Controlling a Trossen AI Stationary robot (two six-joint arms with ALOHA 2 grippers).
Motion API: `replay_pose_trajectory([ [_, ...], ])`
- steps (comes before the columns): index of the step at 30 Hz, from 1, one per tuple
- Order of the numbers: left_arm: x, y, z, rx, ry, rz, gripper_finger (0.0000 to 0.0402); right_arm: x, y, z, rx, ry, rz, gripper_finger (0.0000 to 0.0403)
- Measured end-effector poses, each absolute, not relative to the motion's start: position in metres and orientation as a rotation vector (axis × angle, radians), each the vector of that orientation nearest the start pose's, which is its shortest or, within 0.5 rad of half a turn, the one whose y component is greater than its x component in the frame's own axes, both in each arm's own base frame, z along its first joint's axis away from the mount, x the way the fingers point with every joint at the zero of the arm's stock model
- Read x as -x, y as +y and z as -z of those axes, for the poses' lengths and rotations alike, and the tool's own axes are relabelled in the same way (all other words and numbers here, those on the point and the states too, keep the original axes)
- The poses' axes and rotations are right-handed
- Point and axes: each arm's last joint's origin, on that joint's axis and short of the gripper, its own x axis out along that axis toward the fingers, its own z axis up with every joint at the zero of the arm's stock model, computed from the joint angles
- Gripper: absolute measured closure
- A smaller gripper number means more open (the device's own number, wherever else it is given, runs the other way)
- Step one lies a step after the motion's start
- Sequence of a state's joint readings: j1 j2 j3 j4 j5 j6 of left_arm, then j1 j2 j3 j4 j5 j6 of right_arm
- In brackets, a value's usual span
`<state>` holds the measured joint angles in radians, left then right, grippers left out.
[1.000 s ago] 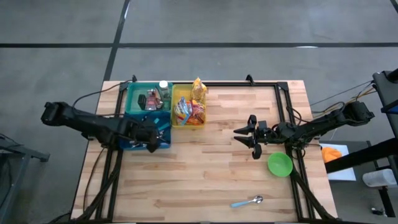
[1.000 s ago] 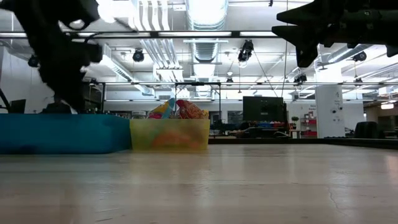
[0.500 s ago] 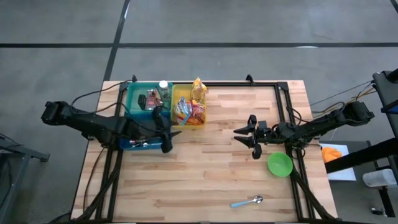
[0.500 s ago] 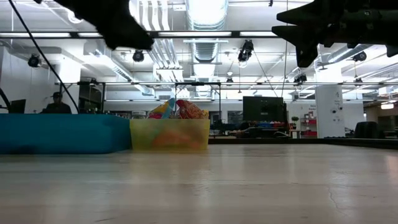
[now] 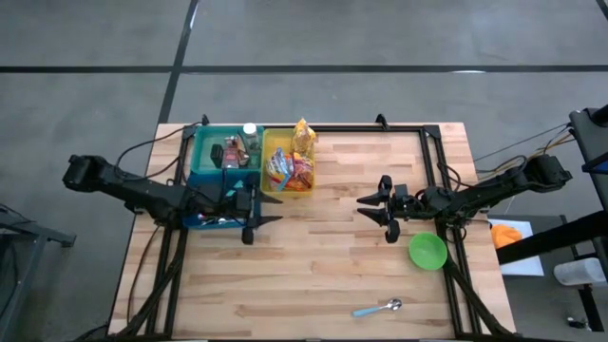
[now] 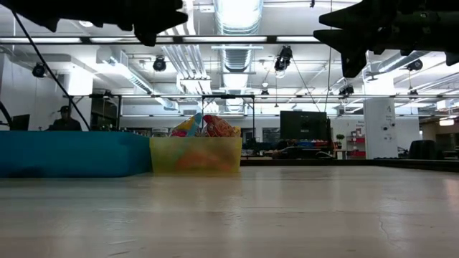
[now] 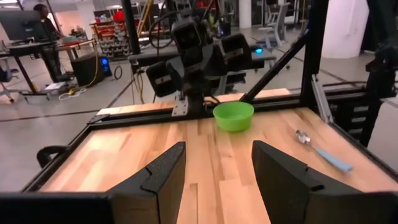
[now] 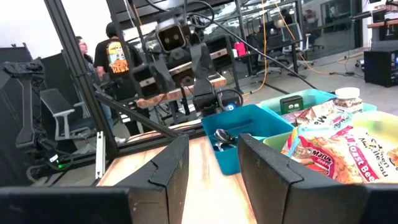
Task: Pick & Place Food Item
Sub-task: Put the light blue spoon into the blue bin
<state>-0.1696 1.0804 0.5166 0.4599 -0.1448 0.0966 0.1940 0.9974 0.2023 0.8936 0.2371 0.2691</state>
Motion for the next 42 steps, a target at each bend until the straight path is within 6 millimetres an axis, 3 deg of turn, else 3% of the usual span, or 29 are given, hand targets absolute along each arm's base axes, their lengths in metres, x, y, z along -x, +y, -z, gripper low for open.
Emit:
replay_pose_trajectory([
  [7, -0.2226, -0.0336, -0.2383, -0.12, 0.122, 0.028, 0.0216, -0.1844, 0.0292, -0.2016, -0.29, -0.101, 0.031, 0.0268],
  [42, -0.2224, -0.0335, -0.238, -0.114, 0.125, 0.025, 0.0216, -0.1844, 0.0292, -0.2014, -0.289, -0.098, 0.031, 0.0268],
])
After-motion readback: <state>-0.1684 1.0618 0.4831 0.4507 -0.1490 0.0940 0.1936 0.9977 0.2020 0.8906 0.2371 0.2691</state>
